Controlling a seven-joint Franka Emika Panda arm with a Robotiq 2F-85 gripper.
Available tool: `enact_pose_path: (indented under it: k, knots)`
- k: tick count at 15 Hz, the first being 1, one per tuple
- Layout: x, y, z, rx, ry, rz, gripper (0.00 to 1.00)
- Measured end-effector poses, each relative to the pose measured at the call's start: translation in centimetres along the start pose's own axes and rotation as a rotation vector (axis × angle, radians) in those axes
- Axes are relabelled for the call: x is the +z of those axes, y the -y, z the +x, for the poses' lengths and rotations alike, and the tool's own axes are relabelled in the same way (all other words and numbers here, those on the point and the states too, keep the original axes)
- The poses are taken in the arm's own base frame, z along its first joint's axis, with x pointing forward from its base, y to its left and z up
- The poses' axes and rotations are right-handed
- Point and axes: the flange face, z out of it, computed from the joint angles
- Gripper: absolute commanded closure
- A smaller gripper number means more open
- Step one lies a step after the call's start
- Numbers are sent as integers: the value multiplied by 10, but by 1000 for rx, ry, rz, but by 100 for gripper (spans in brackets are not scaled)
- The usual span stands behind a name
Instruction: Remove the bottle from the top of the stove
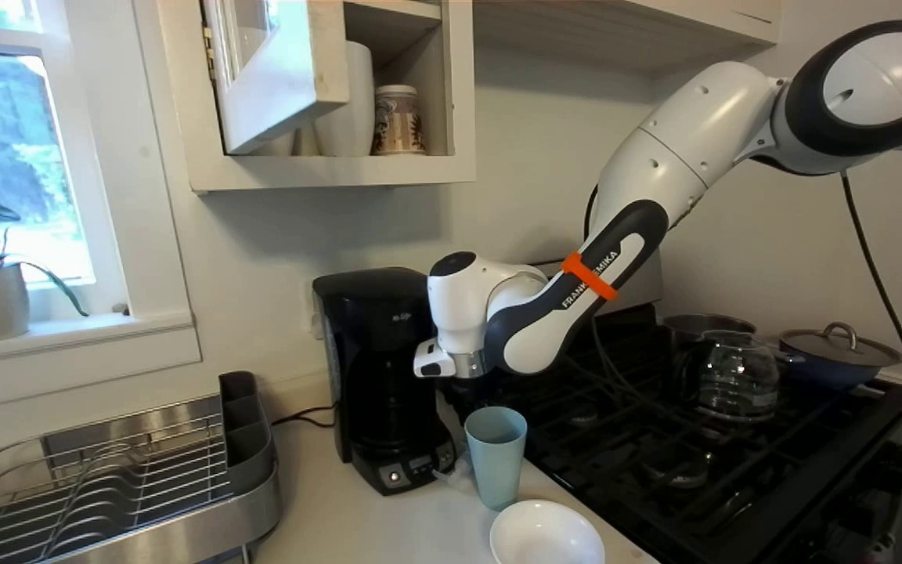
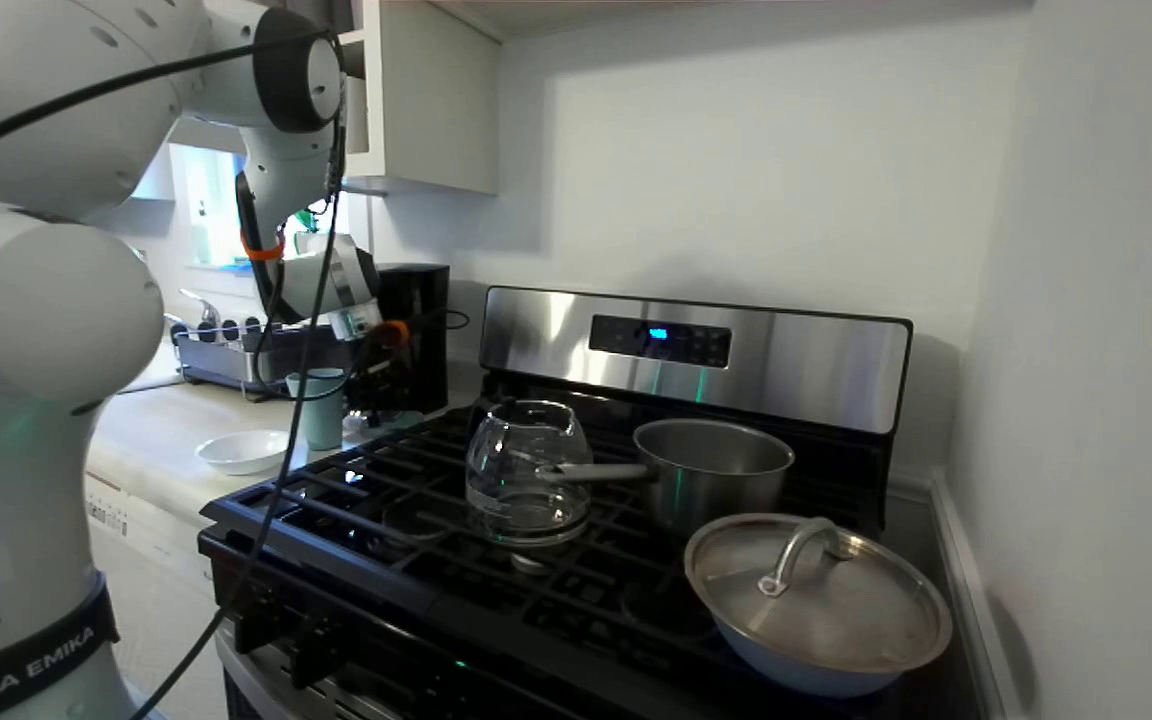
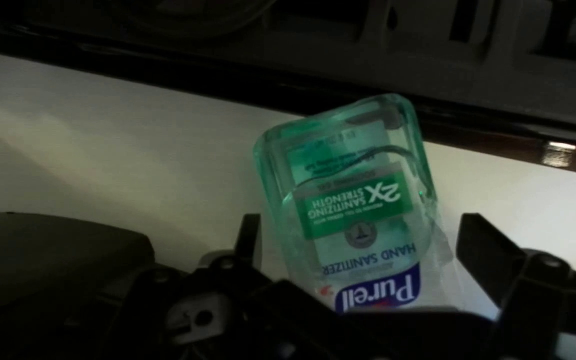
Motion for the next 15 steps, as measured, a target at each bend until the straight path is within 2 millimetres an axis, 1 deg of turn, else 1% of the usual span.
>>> enact_pose_path:
  k: [1, 2, 3, 4, 5, 8, 10, 11, 15]
  knots:
    - [3, 1, 1, -11, 0, 5, 11]
    - [6, 2, 2, -20, 1, 9, 26]
    - [8, 3, 3, -28, 1, 12, 32]
    - [9, 4, 3, -33, 2, 14, 41]
    - [9, 4, 4, -38, 2, 14, 45]
    - [8, 3, 3, -51, 1, 12, 50]
    - [6, 2, 2, -51, -2, 6, 59]
    - [3, 0, 0, -48, -6, 1, 60]
    - [4, -4, -9, -30, -46, -16, 60]
